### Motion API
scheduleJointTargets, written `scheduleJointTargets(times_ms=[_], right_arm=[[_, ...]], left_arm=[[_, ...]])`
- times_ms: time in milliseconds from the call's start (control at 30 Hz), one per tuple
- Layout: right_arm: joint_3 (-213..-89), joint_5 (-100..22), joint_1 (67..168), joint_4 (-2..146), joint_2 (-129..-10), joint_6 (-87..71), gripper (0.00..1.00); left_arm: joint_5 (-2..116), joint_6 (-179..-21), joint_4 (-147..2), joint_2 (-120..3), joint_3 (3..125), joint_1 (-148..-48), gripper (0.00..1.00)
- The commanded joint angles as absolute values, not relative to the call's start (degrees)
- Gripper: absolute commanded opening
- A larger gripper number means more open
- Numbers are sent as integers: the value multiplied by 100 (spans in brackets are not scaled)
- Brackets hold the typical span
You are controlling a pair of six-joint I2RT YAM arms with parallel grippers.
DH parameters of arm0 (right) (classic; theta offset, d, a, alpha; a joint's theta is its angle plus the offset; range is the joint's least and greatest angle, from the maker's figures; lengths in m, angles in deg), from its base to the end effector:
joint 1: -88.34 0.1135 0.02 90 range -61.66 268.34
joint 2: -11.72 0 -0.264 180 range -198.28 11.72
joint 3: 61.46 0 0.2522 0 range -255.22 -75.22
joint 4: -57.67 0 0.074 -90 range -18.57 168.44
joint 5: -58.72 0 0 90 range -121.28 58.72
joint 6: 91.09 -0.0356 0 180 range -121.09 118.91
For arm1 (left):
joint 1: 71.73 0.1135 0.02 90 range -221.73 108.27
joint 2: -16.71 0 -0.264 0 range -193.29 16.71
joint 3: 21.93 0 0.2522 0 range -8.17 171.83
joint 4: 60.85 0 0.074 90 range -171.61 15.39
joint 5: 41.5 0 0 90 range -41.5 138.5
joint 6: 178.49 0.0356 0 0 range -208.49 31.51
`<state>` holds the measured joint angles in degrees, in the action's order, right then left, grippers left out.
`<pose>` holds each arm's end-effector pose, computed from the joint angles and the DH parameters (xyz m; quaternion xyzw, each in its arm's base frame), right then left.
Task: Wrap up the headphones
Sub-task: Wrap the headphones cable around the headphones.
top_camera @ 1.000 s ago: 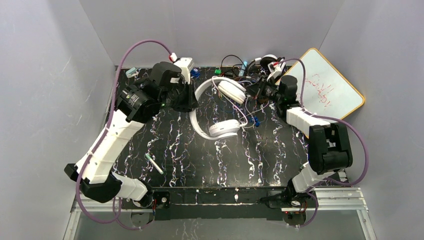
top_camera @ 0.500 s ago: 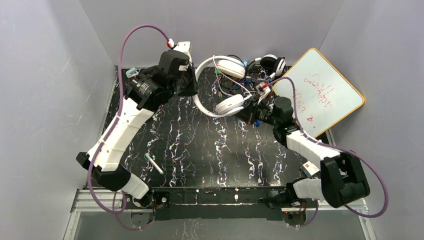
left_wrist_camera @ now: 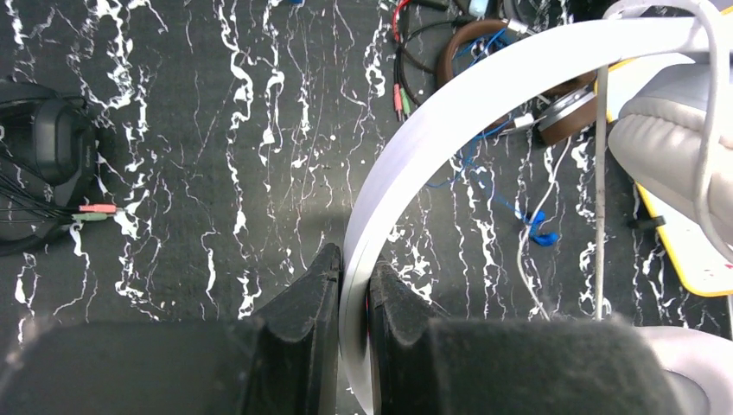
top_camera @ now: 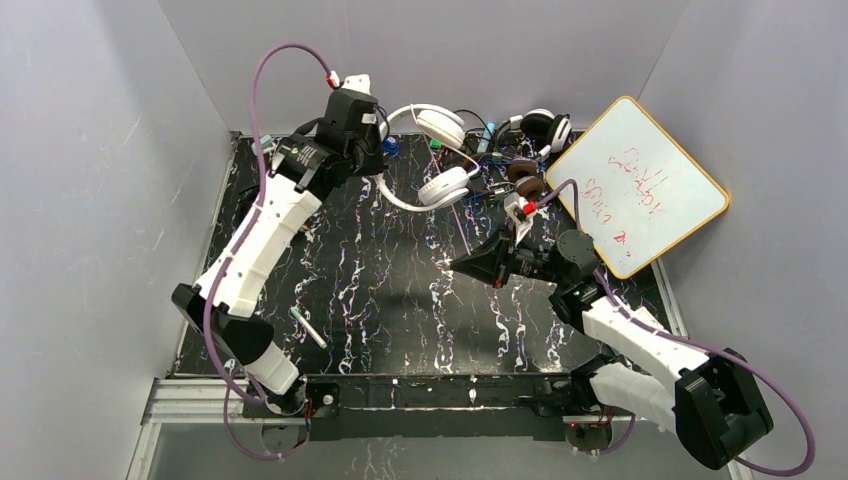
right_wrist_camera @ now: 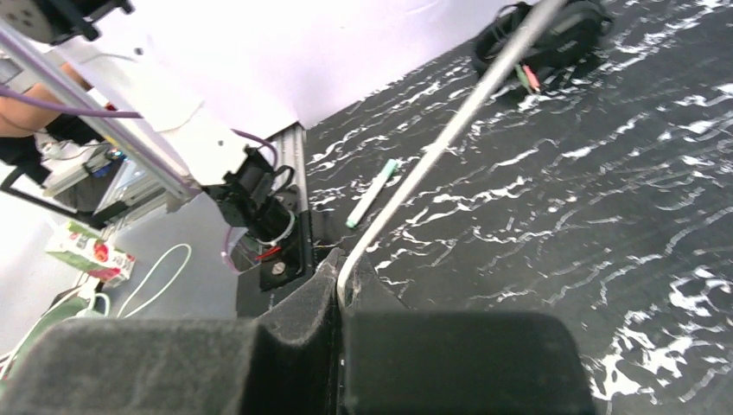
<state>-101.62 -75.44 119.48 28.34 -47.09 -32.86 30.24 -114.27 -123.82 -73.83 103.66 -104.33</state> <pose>0.1755 0.1350 0.2771 -0.2861 0.5930 0.5769 0.4834 0.2791 -0.1653 0.4718 -0.0314 0.8493 -0.1296 0.5108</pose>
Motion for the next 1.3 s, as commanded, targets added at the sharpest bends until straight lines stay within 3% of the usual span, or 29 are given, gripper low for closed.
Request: scheduleJointTargets(times_ms=[0, 300, 567, 833, 933, 1267], right_arm=[[-10260, -8025, 12335, 2558, -4665, -3551, 7], [-10522, -7592, 12901, 1570, -5462, -4002, 19], [-10624, -7146, 13140, 620, -5726, -4724, 24], [-11359, -7047, 13202, 854, -5840, -5081, 26], [-11797, -6938, 13203, 1336, -5976, -5100, 32], [-12808, -7072, 13201, 1792, -6630, -5316, 29]], left_arm=[[2695, -11786, -11439, -7400, 10158, -10271, 0], [3252, -12403, -10907, -7333, 9359, -10214, 0], [2615, -12364, -10250, -6889, 8424, -10205, 0], [1842, -11943, -9544, -6538, 7396, -10205, 0], [1710, -11744, -9427, -6505, 7117, -10205, 0], [1326, -10615, -9183, -6243, 6340, -10214, 0]])
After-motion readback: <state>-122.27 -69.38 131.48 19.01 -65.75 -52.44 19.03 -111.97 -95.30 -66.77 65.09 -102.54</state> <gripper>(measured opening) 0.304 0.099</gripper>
